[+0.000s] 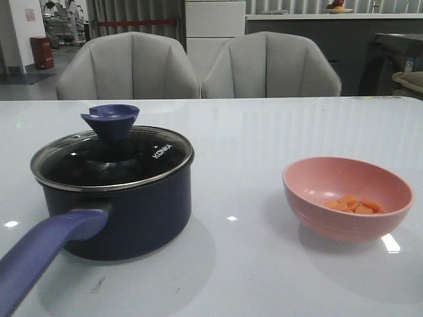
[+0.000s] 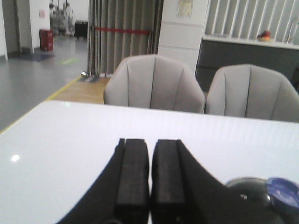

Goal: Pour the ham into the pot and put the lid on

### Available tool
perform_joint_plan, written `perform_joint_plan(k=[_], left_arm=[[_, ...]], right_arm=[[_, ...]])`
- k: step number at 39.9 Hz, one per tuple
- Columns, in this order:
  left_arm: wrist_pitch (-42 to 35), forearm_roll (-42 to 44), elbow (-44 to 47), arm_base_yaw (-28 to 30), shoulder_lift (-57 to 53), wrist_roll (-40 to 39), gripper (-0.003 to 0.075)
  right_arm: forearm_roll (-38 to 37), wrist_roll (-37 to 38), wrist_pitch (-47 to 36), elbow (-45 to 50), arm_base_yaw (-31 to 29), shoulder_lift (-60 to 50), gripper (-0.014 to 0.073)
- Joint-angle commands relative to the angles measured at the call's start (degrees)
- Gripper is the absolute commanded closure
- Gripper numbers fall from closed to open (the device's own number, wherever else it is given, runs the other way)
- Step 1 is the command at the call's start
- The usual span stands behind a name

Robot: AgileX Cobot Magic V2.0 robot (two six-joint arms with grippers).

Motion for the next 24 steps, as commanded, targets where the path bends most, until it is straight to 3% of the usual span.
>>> perform_joint_plan(k=[1,17,21,24], left_arm=[[0.8,-0.6,-3.4,-0.5,3.9,-0.6,0.0607],[-0.3,-1.3,-2.6,-0.5,5.6,-0.6,0.0599],[0.7,-1.2,-2.7,-0.6,5.7,-0.6,0.0507],[0.9,-0.9,-2.7,-1.5,5.7,-0.6,0.0365]], right_arm=[[-0.5,-0.2,-4.8,0.5,-0.3,-1.1,0.0444],[-0.5,-0.2,-4.8,0.5,-0.3,-1.1,0.0444],[-0.5,-0.2,-4.8,0.5,-0.3,-1.1,0.0444],[-0.5,-0.2,-4.8,0.5,-0.3,-1.1,0.0444]])
